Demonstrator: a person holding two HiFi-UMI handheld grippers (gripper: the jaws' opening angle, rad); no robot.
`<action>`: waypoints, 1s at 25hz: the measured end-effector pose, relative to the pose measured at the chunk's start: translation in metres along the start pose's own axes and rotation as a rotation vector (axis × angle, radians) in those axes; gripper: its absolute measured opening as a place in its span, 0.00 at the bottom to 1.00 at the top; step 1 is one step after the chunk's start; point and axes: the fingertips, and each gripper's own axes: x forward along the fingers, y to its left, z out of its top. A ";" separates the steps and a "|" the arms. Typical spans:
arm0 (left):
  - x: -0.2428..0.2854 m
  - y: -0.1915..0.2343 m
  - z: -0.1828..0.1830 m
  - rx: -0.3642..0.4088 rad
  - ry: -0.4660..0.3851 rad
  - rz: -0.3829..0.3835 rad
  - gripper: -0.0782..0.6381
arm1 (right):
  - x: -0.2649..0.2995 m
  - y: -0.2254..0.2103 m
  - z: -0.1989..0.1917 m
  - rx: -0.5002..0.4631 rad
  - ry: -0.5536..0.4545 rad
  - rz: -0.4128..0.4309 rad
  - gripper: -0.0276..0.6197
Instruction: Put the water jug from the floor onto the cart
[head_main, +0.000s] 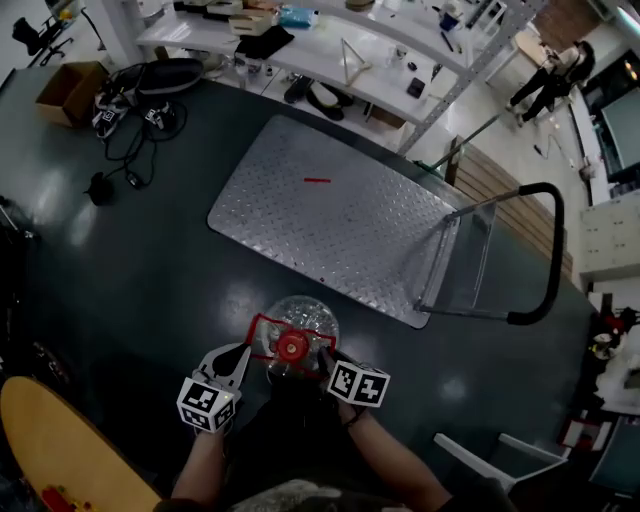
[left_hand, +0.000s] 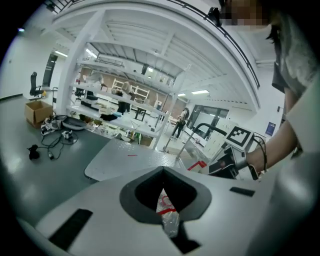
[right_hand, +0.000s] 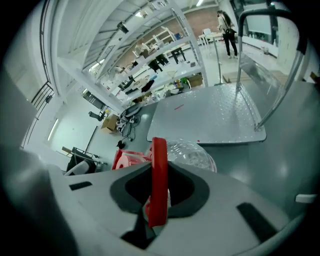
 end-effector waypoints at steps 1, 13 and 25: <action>-0.003 -0.002 0.009 0.018 -0.006 -0.006 0.12 | -0.009 0.004 0.009 -0.004 -0.017 0.011 0.10; -0.008 -0.021 0.116 0.138 -0.136 -0.057 0.12 | -0.072 0.039 0.105 -0.037 -0.197 0.104 0.10; 0.067 -0.016 0.169 0.131 -0.105 -0.008 0.12 | -0.041 -0.008 0.198 -0.005 -0.141 0.109 0.10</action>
